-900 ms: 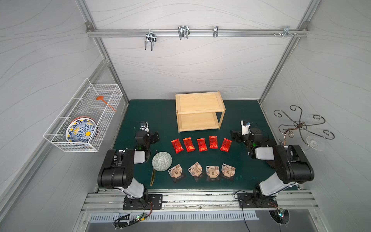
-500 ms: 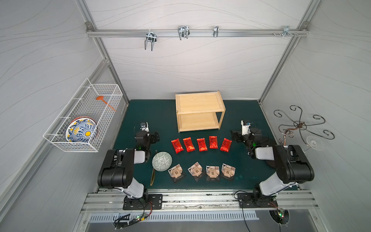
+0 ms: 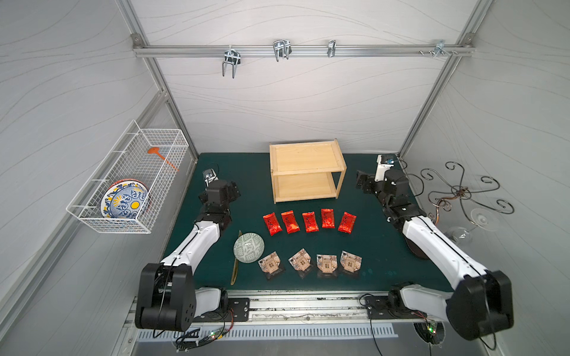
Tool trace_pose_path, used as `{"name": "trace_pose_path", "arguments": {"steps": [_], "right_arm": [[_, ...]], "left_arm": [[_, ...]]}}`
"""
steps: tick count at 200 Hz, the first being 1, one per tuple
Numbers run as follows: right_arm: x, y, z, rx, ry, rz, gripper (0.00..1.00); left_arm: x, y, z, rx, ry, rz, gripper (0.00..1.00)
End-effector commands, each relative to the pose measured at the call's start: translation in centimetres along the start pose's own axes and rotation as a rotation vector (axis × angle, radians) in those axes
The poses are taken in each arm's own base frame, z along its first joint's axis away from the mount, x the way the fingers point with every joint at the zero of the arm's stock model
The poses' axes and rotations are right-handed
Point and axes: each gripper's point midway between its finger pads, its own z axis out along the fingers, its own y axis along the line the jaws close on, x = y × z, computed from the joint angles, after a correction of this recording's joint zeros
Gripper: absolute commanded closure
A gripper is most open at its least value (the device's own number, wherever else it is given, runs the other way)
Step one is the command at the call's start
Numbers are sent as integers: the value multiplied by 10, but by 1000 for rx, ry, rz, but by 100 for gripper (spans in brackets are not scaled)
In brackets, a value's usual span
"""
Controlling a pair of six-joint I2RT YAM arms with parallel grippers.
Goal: Place the tea bags on the shelf by color
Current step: Move the shelf to the center of the board.
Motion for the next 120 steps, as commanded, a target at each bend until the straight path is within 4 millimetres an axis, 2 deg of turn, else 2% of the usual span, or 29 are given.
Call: {"name": "trace_pose_path", "arguments": {"steps": [1,12,33,62,94,120], "right_arm": [[41,28,3,-85,266,87,1],[39,38,12,-118,328,96,1],[31,44,27,-142,387,118,2],[25,60,40,-239,409,142,6],[26,72,54,-300,405,160,17],[23,82,60,-338,412,164,26]], "left_arm": [[21,-17,-22,0,248,-123,2],[20,-44,-32,90,327,-142,2],[16,-94,-48,248,437,-167,6],[13,-151,-61,394,496,-151,5],[23,-186,-56,470,580,-163,9],[25,-212,-54,573,623,-164,20]]}}
